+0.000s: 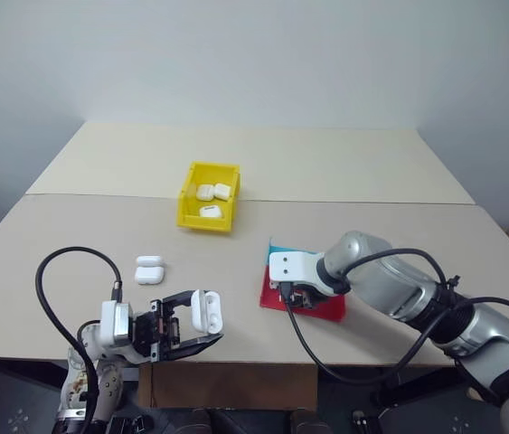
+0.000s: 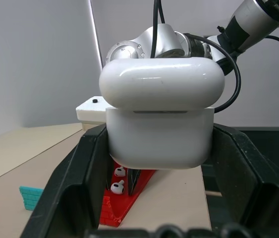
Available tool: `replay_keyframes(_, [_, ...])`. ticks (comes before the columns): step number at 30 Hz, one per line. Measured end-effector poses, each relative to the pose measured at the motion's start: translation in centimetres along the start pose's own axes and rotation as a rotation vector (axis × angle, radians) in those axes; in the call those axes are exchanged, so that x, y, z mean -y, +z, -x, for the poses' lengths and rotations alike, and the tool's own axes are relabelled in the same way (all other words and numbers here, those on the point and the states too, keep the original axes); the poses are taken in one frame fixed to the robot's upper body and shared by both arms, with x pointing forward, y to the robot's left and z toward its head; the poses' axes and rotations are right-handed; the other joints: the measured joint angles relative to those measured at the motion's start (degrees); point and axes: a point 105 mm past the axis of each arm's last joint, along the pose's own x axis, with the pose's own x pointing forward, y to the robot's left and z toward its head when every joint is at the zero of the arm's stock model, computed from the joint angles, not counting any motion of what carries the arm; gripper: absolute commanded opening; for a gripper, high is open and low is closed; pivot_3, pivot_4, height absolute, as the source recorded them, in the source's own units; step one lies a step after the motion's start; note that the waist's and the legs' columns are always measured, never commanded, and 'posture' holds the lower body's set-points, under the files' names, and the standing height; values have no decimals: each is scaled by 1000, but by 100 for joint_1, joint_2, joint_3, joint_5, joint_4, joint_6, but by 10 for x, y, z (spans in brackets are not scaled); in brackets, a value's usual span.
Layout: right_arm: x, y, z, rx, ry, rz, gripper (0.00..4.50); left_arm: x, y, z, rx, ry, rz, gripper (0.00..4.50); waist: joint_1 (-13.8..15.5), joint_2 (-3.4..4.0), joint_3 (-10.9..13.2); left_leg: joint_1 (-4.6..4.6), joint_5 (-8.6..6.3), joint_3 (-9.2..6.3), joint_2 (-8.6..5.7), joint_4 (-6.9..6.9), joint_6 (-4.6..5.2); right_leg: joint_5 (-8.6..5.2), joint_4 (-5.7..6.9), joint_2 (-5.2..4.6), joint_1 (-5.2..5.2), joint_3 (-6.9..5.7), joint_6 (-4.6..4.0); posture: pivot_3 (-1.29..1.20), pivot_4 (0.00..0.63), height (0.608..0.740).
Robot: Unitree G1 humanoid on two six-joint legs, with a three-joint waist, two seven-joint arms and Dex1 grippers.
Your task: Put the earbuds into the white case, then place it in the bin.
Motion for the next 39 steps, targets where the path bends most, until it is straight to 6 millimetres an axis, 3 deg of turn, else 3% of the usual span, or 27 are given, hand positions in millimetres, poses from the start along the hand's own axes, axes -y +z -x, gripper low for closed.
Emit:
replay_keyframes(6, [2,0,-1,-2,-10,14,2117,-1,-2,1,-24,10,-1,2781,-1,1,0,2,0,0,0,0,0,0,0,0,1,0,0,0,150,740])
replay_keyframes(10, [2,0,-3,1,-7,23,1247,-2,-2,1,-28,17,-1,2781,-1,1,-1,3,0,0,0,0,0,0,1,0,1,0,0,0,150,740])
replay_keyframes(21, [2,1,-3,-2,-13,46,1247,-3,-4,-2,-62,30,-10,2781,-2,2,-1,4,0,0,1,0,0,0,2,1,2,0,-1,0,150,740])
replay_keyframes(24, [2,1,-3,0,-11,53,766,-3,-4,-2,-64,31,-10,2781,0,2,-1,4,0,0,1,0,0,0,2,1,2,0,-1,0,150,740])
replay_keyframes(33, [2,-1,-2,17,-22,35,766,-2,-4,-1,-64,30,-9,2781,4,2,-1,3,0,0,1,0,0,-1,2,1,2,0,-1,0,150,740])
replay_keyframes(36, [3,1,4,35,-39,14,766,-3,-3,-3,-51,28,-4,2781,3,2,-1,1,0,0,1,-1,0,-1,1,1,-1,0,-1,0,150,740])
replay_keyframes(39, [9,11,27,147,-108,-45,766,-7,3,-9,-12,26,6,2781,10,2,-1,-1,0,0,1,-1,0,-1,0,1,0,-1,0,0,150,740])
